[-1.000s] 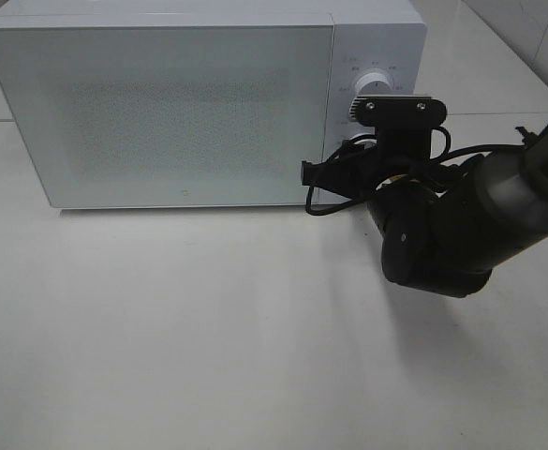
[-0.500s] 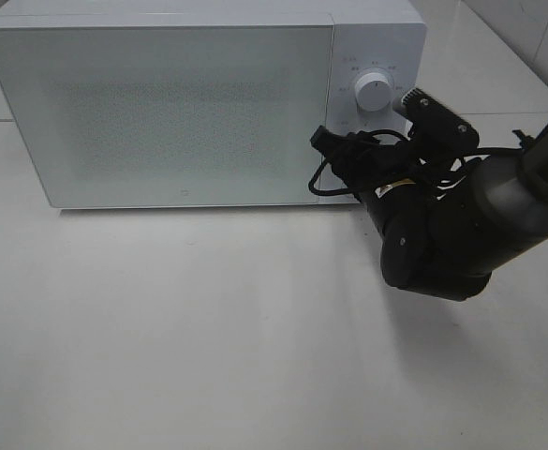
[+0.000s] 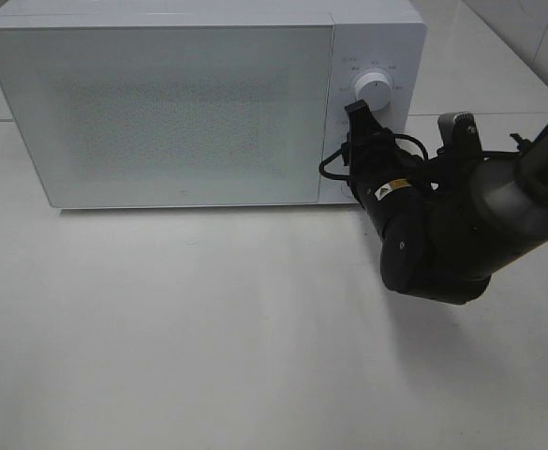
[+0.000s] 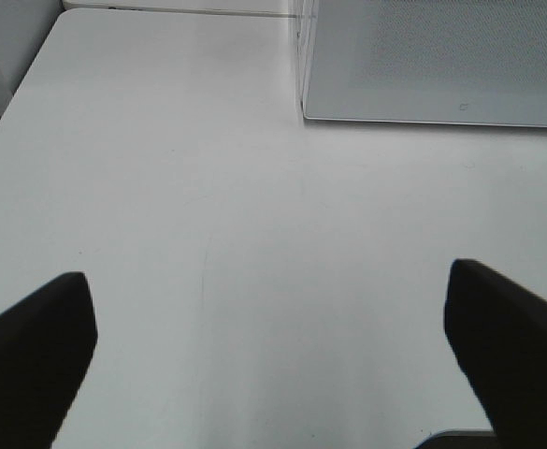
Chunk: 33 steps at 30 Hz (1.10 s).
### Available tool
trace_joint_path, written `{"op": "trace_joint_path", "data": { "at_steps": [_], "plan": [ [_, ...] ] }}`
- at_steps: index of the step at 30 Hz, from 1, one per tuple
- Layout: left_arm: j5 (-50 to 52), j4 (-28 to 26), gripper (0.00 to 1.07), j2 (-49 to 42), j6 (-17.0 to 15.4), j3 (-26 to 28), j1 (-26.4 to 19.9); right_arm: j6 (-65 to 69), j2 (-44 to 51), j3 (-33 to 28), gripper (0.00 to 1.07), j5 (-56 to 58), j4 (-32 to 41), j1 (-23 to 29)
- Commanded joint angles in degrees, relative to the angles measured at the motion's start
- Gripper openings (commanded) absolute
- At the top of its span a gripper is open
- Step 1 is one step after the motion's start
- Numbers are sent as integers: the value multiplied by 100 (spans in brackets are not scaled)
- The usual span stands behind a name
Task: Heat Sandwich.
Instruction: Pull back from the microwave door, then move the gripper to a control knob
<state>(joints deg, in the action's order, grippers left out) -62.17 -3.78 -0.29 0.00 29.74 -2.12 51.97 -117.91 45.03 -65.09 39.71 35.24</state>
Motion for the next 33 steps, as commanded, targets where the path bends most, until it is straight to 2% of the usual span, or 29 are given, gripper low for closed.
{"op": "trace_joint_path", "data": {
  "at_steps": [1,13,33],
  "plan": [
    [86,-6,96,-132,0,-11,23,665,69,80,16,-453,80,-46],
    [86,-6,96,-132,0,-11,23,3295,69,80,17,-447,275,-46],
    [86,-6,96,-132,0,-11,23,2922,69,80,21,-401,-34,-46]
  ]
}}
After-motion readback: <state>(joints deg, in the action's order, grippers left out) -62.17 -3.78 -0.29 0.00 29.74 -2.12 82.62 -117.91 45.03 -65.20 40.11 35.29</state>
